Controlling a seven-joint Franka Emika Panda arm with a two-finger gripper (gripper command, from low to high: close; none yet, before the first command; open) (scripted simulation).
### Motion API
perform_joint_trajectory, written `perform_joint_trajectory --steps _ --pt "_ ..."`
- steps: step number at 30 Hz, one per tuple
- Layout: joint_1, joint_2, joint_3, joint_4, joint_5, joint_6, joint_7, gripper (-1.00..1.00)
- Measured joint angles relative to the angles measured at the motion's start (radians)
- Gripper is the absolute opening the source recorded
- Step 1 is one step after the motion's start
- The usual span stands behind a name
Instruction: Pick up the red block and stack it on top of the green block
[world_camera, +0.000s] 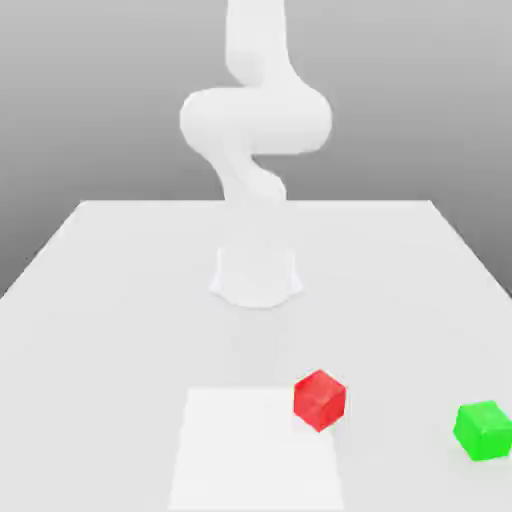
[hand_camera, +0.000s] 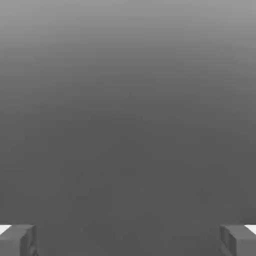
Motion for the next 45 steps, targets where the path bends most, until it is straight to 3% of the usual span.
perform_joint_trajectory --steps 11,17,24,25,32,39,43,45 --pt "0.157 0.391 -0.03 -0.284 0.034 0.259 -0.275 0.0" --pt "0.215 0.636 -0.009 -0.453 0.007 0.42 -0.408 0.0" --pt "0.22 0.893 0.002 -0.458 0.002 0.632 -0.437 0.0" --pt "0.218 0.928 0.005 -0.453 0.004 0.662 -0.438 -1.0" --pt "0.216 0.936 0.007 -0.452 0.001 0.668 -0.436 -1.0" --pt "0.214 0.716 0.007 -0.481 -0.01 0.476 -0.429 -1.0" --pt "0.214 0.741 0.084 -0.367 -0.039 0.389 -0.46 -1.0" --pt "0.285 0.772 0.131 -0.296 -0.052 0.348 -0.483 -1.0"
